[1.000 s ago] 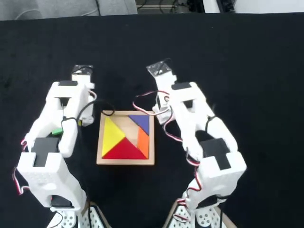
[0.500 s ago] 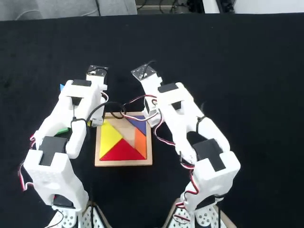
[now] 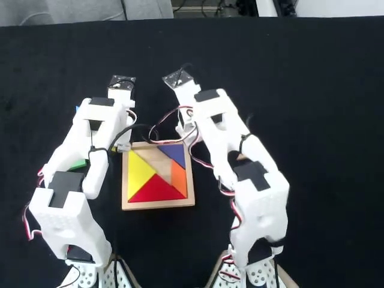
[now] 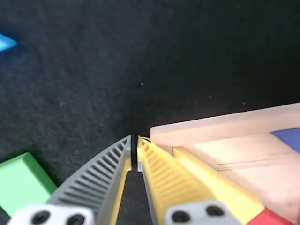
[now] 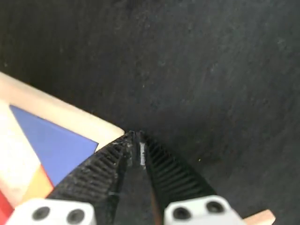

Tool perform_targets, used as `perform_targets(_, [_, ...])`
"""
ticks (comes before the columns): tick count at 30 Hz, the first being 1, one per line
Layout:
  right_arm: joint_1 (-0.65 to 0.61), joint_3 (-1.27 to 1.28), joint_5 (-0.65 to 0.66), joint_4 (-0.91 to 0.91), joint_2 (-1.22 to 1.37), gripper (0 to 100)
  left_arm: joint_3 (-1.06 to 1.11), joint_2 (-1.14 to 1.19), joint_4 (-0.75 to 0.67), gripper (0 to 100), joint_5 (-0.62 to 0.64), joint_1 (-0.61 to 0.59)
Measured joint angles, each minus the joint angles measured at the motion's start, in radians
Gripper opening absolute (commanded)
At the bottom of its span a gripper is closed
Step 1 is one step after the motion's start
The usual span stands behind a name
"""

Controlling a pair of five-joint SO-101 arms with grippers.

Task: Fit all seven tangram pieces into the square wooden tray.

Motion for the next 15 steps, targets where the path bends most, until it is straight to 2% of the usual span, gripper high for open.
perform_targets(7, [-0.009,0.02,-0.041,0.064,-0.084,1.1,-0.011,-0.005,0.054,3,0.0,-0.002])
perform_targets(15, [-0.034,0.364,-0.046,-0.075,-0.413,1.1,0.089,-0.19,0.049,3,0.012,-0.009])
